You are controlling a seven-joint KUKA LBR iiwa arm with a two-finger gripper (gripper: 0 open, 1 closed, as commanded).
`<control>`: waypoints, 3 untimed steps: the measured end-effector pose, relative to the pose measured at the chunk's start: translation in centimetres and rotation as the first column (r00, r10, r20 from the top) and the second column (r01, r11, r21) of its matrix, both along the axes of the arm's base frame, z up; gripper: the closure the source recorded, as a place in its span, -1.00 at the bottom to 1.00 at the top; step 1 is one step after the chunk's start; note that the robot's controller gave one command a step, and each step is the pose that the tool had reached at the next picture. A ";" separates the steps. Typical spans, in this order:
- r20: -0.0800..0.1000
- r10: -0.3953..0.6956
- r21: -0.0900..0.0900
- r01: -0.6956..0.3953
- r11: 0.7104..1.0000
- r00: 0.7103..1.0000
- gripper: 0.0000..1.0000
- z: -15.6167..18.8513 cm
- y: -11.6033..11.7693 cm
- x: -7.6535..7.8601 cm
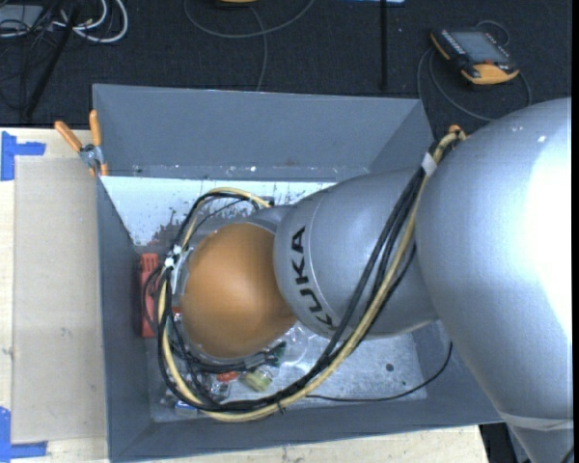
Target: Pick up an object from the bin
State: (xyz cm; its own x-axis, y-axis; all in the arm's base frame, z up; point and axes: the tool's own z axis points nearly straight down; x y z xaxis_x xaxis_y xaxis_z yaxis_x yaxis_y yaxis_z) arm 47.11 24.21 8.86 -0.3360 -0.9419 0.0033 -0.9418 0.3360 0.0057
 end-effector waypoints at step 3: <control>0.002 -0.025 0.001 0.025 1.000 1.000 1.00 12.3 -0.6 1.6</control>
Offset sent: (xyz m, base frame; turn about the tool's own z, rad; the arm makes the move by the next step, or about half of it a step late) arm 0.0214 0.0001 0.0941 -0.0074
